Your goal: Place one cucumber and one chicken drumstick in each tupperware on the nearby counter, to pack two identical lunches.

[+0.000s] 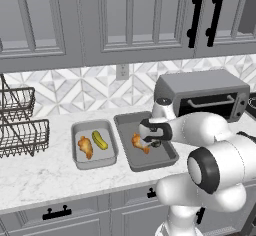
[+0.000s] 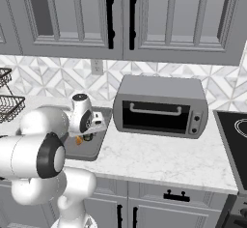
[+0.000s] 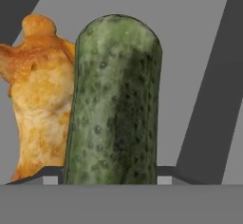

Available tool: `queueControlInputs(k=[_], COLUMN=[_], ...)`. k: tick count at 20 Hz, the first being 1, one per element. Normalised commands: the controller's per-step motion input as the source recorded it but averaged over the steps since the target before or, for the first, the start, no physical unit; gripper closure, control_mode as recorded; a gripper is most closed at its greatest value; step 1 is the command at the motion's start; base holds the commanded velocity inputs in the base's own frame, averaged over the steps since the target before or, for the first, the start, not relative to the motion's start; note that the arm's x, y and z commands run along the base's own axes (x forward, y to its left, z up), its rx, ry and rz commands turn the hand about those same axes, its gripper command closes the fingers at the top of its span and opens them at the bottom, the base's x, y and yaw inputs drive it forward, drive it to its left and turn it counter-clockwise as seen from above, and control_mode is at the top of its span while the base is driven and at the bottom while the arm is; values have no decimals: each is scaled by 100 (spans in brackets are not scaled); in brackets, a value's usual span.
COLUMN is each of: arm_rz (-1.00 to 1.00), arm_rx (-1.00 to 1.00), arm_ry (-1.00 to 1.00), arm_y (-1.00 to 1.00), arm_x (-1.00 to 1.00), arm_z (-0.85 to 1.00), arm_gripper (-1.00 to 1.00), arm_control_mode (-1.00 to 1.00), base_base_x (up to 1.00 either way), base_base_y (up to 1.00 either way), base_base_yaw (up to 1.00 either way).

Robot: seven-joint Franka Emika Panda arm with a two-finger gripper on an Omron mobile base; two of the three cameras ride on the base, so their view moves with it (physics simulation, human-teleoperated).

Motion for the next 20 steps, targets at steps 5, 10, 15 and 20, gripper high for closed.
queueControlInputs(k=[5,10,15,20], arm_rz=[0,0,0,0], arm_rx=[0,0,0,0], arm_ry=[0,0,0,0], arm_y=[0,0,0,0], arm_x=[3,0,0,-18], arm_z=[0,3,26,70], arm_gripper=[-100,-100,-100,-100], arm_control_mode=[-100,-100,-100,-100], base_base_x=[0,0,0,0], base_base_y=[0,0,0,0], base_base_yaw=[0,0,0,0])
